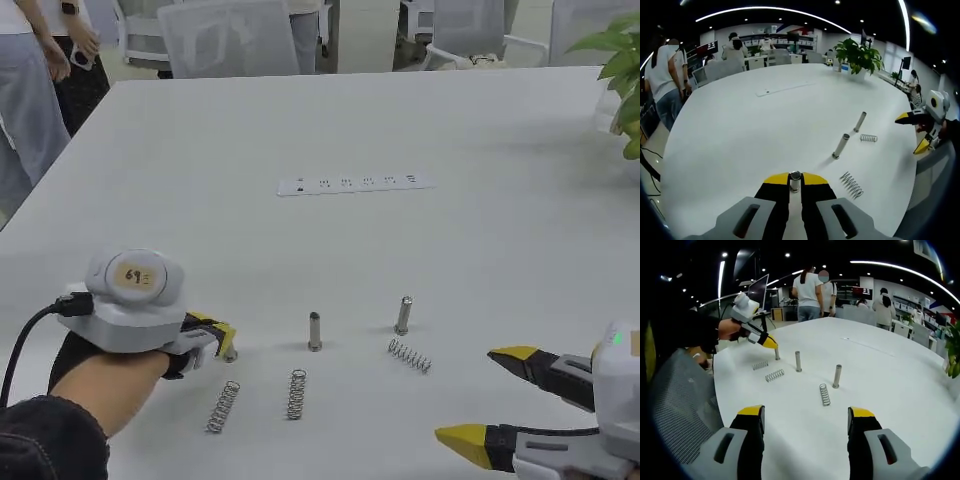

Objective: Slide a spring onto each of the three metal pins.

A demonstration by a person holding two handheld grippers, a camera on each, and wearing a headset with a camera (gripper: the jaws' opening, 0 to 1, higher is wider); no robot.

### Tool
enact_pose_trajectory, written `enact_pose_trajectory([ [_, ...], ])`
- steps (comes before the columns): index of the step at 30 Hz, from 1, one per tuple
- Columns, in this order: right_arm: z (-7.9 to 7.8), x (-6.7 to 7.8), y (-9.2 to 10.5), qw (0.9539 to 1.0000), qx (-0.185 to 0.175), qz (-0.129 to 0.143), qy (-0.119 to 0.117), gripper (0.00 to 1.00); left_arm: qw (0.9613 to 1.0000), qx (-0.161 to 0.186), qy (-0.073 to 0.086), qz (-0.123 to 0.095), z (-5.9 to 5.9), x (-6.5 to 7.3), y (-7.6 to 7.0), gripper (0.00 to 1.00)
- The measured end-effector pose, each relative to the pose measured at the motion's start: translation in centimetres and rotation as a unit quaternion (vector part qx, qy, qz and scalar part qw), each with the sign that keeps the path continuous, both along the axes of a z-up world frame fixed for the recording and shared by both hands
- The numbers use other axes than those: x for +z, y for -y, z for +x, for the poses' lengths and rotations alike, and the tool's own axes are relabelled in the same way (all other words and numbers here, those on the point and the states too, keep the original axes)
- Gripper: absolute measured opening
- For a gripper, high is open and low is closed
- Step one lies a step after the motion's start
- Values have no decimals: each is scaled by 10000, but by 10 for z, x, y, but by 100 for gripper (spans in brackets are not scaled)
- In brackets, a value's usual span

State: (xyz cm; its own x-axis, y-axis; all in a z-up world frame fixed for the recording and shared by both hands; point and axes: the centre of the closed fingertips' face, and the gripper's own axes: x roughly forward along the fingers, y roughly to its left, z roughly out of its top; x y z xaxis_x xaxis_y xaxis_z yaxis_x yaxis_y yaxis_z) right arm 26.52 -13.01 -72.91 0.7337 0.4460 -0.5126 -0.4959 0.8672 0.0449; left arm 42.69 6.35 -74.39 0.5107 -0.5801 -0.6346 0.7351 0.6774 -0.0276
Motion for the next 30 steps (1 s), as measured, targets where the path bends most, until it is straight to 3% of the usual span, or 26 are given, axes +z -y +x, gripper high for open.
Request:
enact_pose_trajectory([
  [17, -1, -1, 0, 10000, 3, 3, -21, 66, 9999, -97, 10, 60, -2, -3, 1, 1],
  [30, 0, -2, -1, 10000, -6, -1, -21, 66, 9999, -86, 7, 61, -4, -4, -2, 9],
])
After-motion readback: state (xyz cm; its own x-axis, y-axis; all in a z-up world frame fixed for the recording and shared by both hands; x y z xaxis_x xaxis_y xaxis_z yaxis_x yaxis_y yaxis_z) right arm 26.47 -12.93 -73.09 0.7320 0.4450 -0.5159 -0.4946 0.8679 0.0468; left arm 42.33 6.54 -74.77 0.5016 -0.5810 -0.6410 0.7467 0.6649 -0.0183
